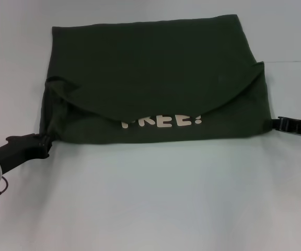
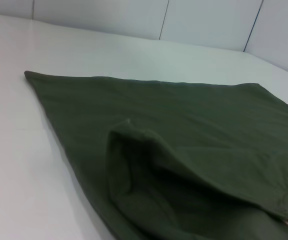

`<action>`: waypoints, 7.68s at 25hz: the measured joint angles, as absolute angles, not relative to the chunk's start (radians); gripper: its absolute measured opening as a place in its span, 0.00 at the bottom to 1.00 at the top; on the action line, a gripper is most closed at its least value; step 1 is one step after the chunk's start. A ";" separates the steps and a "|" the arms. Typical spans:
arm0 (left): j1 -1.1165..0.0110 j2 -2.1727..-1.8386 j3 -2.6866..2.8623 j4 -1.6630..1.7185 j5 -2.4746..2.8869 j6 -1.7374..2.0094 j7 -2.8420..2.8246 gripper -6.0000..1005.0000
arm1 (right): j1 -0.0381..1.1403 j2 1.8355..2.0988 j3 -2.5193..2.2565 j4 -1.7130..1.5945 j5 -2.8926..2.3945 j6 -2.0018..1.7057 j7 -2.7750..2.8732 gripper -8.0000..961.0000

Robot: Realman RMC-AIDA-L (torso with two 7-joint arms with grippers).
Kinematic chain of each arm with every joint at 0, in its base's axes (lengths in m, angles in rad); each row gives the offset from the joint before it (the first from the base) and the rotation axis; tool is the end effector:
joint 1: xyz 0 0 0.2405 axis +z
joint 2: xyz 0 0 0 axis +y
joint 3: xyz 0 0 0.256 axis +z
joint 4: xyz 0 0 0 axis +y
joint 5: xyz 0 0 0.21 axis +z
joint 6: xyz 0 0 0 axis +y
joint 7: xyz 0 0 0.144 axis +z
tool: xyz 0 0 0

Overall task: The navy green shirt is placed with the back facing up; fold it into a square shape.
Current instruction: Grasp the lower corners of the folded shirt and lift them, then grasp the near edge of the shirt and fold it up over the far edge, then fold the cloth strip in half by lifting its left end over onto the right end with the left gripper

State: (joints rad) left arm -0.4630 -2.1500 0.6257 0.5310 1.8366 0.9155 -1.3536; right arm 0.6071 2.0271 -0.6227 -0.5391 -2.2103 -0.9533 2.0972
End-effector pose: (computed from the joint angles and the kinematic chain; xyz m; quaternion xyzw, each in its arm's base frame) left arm -0.3407 0.3517 -0.0177 -0.8110 -0.3983 -0.1921 0.3830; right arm 0.3338 0.3893 0.0176 -0.7440 0.5711 0.1598 0.3079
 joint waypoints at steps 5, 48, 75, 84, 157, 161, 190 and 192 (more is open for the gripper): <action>-0.447 -2.149 0.623 0.540 1.837 0.952 -1.386 0.05 | 0.583 2.021 -0.599 -0.541 -2.201 -0.993 2.058 0.05; -0.133 -2.066 0.545 0.595 2.094 1.930 -1.616 0.04 | 0.064 1.982 -0.221 -0.649 -2.281 -1.800 1.578 0.05; -0.570 -1.990 0.395 0.536 2.099 1.342 -1.763 0.05 | 0.615 1.944 -0.147 -0.463 -2.278 -1.244 1.649 0.05; -0.659 -2.008 0.427 0.513 2.100 1.080 -1.763 0.06 | 0.721 1.973 -0.180 -0.384 -2.276 -0.945 1.628 0.05; -0.441 -2.037 0.515 0.550 1.861 1.497 -1.985 0.73 | 0.556 2.005 -0.234 -0.545 -2.120 -1.417 1.674 0.88; -0.419 -2.036 0.538 0.548 1.866 1.522 -2.039 0.76 | 0.555 2.002 -0.234 -0.554 -2.121 -1.450 1.669 0.94; -0.393 -1.994 0.566 0.551 2.099 1.464 -2.477 0.88 | 0.576 1.993 -0.228 -0.583 -2.065 -1.447 1.717 0.96; -0.395 -1.994 0.568 0.549 2.103 1.451 -2.482 0.88 | 0.575 1.993 -0.229 -0.583 -2.065 -1.447 1.717 0.96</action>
State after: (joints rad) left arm -0.3949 -1.9941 0.5683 0.5491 2.1030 1.4513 -2.4823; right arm 0.5750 1.9927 -0.2287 -0.5830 -2.0647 -1.4473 1.7165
